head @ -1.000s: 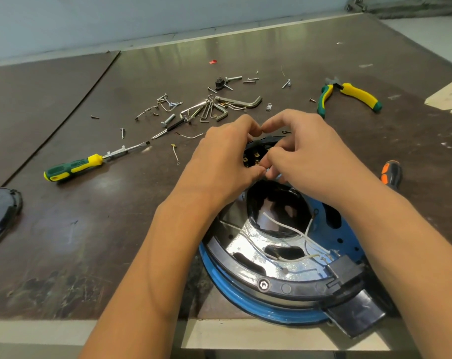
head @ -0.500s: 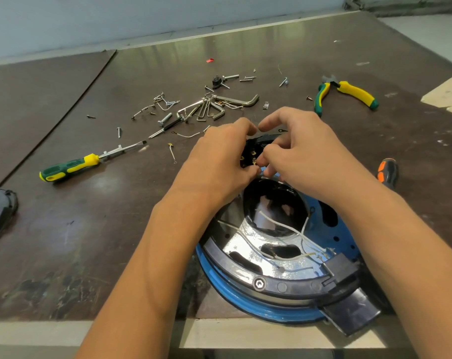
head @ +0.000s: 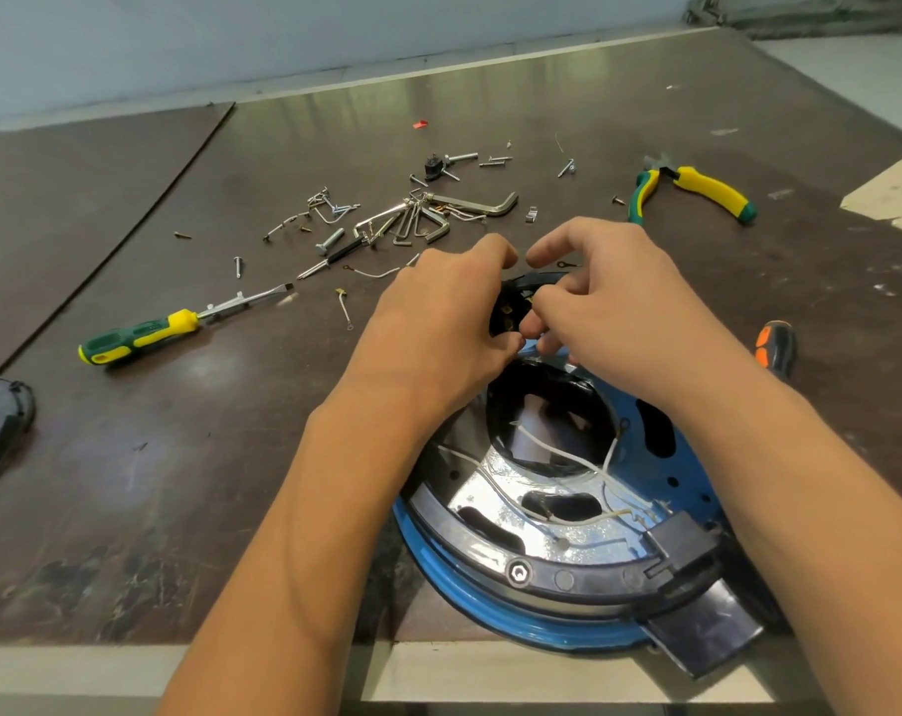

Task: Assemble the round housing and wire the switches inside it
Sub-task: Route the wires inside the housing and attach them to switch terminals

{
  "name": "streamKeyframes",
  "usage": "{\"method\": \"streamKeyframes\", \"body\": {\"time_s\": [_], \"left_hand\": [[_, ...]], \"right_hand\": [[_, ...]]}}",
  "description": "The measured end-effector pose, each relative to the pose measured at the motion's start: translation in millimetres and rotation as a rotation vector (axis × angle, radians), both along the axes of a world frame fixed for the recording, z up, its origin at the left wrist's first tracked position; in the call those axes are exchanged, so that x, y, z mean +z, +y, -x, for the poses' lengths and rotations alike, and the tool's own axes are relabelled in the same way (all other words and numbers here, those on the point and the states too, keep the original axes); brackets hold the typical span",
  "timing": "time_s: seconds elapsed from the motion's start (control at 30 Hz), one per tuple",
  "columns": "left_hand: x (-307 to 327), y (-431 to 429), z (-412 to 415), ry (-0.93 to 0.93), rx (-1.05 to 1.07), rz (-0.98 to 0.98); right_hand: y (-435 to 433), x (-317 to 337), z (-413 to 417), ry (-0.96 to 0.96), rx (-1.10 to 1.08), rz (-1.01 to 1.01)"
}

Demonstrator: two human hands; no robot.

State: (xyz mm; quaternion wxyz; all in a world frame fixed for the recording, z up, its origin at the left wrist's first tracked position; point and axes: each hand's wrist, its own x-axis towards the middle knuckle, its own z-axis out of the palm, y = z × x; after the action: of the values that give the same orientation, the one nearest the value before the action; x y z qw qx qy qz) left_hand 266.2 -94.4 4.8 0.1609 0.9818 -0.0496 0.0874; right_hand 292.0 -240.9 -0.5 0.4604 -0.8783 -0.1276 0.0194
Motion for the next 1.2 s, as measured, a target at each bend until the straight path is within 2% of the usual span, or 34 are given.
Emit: {"method": "streamKeyframes", "body": {"time_s": [0.33,0.5,0.93,1.03,1.2], "left_hand": [[2,-1,-2,-0.008,-0.009,0.015],[4,-3,-2,-0.020,-0.009,-0.025],[14,17,5,0.066,-0.061,0.089],[9,16,4,0.114,-0.077,0.057],[6,19,5,0.088,-0.087,0.130]], "right_hand": [[-1,-2,-2,-0.025,0.001,0.004],[-1,-2,-4,0.032,0.029,-0.105],[-3,-5,-3,-0.005,0.052,-0.036],[-4,-4,-2,-0.011,0.061,-0.020],[-4,-3,-2,-0.026,0.072,-0.015]]}}
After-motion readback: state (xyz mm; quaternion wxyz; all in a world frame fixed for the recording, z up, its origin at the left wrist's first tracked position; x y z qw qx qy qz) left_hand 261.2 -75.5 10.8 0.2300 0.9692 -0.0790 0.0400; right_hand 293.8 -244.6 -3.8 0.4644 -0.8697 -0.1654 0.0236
